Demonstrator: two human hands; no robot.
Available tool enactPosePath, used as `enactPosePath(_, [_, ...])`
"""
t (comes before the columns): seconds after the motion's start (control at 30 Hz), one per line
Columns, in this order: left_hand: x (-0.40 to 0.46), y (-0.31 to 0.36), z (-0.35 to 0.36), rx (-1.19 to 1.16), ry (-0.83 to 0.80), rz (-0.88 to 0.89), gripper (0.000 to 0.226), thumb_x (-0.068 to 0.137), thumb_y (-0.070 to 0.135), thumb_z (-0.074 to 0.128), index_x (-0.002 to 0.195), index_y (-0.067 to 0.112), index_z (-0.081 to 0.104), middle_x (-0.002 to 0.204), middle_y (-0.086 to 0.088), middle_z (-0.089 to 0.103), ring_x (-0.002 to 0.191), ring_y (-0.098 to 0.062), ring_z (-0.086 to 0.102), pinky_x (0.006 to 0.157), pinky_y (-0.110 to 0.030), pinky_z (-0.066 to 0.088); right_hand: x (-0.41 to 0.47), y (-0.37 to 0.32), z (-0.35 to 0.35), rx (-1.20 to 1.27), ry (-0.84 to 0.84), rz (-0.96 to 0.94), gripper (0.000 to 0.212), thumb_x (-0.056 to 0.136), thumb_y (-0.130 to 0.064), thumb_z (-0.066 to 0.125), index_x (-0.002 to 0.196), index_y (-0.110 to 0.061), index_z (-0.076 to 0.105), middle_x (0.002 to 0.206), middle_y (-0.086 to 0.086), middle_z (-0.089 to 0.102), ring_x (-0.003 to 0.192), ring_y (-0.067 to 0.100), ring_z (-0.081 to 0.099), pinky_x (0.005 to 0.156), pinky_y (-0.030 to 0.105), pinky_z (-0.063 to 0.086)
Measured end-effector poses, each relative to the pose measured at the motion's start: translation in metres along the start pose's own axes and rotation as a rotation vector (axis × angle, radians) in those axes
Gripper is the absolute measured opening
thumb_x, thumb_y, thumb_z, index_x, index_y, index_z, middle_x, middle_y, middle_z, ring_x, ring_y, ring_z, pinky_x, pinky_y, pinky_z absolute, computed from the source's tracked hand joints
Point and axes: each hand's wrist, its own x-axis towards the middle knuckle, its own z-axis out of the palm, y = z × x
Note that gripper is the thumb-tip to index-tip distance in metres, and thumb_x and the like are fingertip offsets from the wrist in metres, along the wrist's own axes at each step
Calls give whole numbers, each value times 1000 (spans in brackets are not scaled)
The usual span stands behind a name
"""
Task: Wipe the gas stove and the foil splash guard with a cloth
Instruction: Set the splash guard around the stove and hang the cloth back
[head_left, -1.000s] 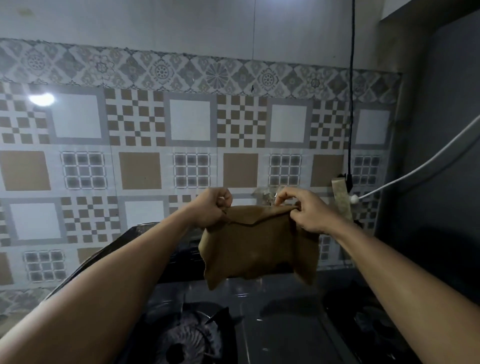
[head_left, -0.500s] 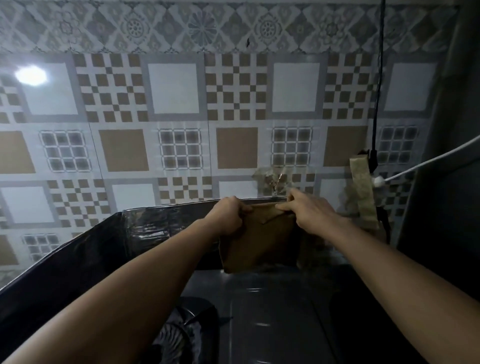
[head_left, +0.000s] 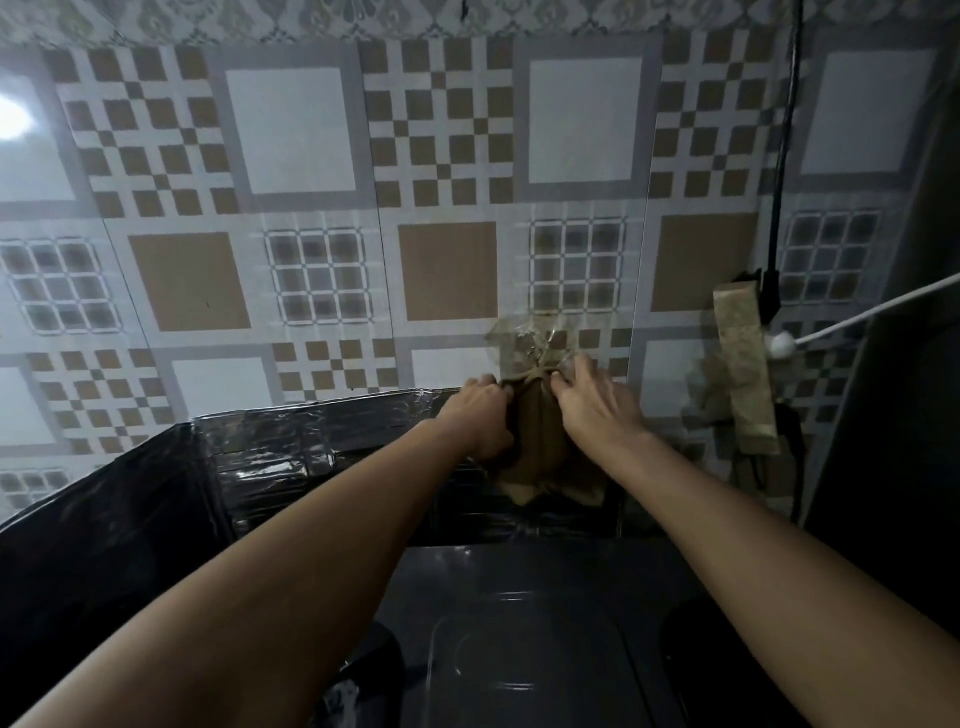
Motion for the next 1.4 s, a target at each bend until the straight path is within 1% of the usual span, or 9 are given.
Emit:
enactPosePath(0.1, [0,-5,11,-33,-86,14,59,79,43,69,129,16,53,134,-12,44,128,-33,37,107,-45,36,-6,1,3,43,-29,-5,39,99,-23,45,138,-20,43,135,12,33,114,32,46,90,42,46])
enactPosePath(0.2, [-6,-14,8,-172,-109,20,57,81,43,69,131,19,55,138,-8,50,133,-28,36,111,-38,28,-7,3,-5,18,-59,1,44,86,-28,59,128,-22,51,129,11,38,116,31,44,91,43,44])
enactPosePath(0.33, [-28,-39,-11,-342,-70,-42,38,81,28,74,118,23,68,114,-3,66,104,-19,60,88,-29,47,-6,-7,-22,71,6,37,33,83,-26,54,114,-18,62,120,8,47,109,29,49,86,41,47])
enactPosePath(0.67, [-118,-150,-76,-234,127,-300,45,82,27,76,121,7,66,124,-10,66,113,-24,60,97,-32,43,16,-99,-42,201,2,-63,28,83,-7,61,109,-15,68,114,5,62,95,25,59,75,33,49])
enactPosePath(0.83, [-167,-197,-92,-189,140,-454,46,76,24,80,116,4,69,116,-12,69,102,-25,63,87,-32,46,22,-159,-41,299,-73,-176,21,83,-9,63,102,-16,70,104,6,64,88,27,60,76,38,53])
enactPosePath(0.97, [-205,-230,-96,-191,103,-566,47,77,28,80,111,-2,69,108,-13,71,92,-27,63,84,-35,51,27,-192,-36,328,-105,-243,20,88,-12,63,108,-14,69,109,8,64,89,26,57,72,33,45])
enactPosePath(1.1, [-238,-249,-94,-238,-11,-704,39,77,31,80,82,-5,66,75,-14,64,69,-28,63,61,-41,60,33,-215,-26,335,-125,-249,39,91,-11,60,129,-17,59,130,13,59,109,32,59,85,36,48])
enactPosePath(1.23, [-257,-258,-87,-323,-91,-795,30,77,24,80,81,-3,68,77,-15,68,76,-30,70,58,-47,61,39,-229,-19,352,-179,-231,50,94,-12,59,142,-16,46,140,13,50,112,33,58,84,34,46])
enactPosePath(1.4, [-262,-264,-77,-423,-166,-815,10,85,7,65,86,-2,68,83,-16,70,81,-33,70,58,-38,59,42,-237,-13,341,-158,-205,29,95,-21,62,119,-5,60,117,14,60,89,26,54,71,30,38])
